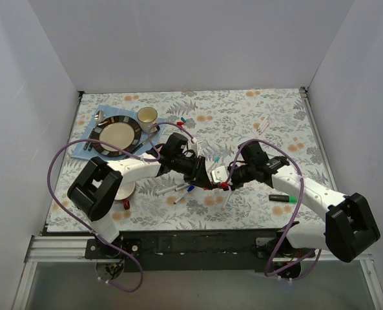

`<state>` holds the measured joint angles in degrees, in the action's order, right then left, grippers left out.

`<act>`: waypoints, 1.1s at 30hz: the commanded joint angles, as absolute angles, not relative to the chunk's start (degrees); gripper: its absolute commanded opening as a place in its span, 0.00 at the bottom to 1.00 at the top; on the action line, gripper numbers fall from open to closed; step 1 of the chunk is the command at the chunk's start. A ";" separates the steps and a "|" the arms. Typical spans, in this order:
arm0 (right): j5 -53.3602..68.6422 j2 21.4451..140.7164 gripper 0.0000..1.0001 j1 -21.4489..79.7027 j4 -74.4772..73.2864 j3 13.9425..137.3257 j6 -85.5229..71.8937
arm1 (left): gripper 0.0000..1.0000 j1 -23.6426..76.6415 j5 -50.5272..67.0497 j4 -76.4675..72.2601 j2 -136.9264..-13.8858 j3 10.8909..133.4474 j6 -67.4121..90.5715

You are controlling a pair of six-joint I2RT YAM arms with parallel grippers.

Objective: Open the pen caps

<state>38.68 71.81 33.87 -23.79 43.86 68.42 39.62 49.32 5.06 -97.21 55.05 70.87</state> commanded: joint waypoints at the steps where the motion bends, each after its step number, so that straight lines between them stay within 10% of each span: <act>1: 38.50 70.14 0.01 34.28 -20.74 43.24 69.00 | 0.02 40.08 53.61 6.24 -97.82 56.78 69.96; 5: 38.41 69.35 0.06 34.28 -19.25 42.98 66.98 | 0.00 40.08 54.58 6.33 -97.91 56.60 69.61; 10: 43.75 68.64 0.68 29.63 -12.75 45.52 48.99 | 0.00 40.17 47.76 1.24 -92.30 52.75 71.18; 16: 55.70 63.38 0.98 19.35 6.56 41.50 21.49 | 0.00 40.17 38.07 -15.97 -81.50 41.95 77.24; 33: 54.76 66.09 0.98 13.36 51.06 27.25 -42.43 | 0.00 51.23 7.47 -60.27 -79.00 28.39 77.25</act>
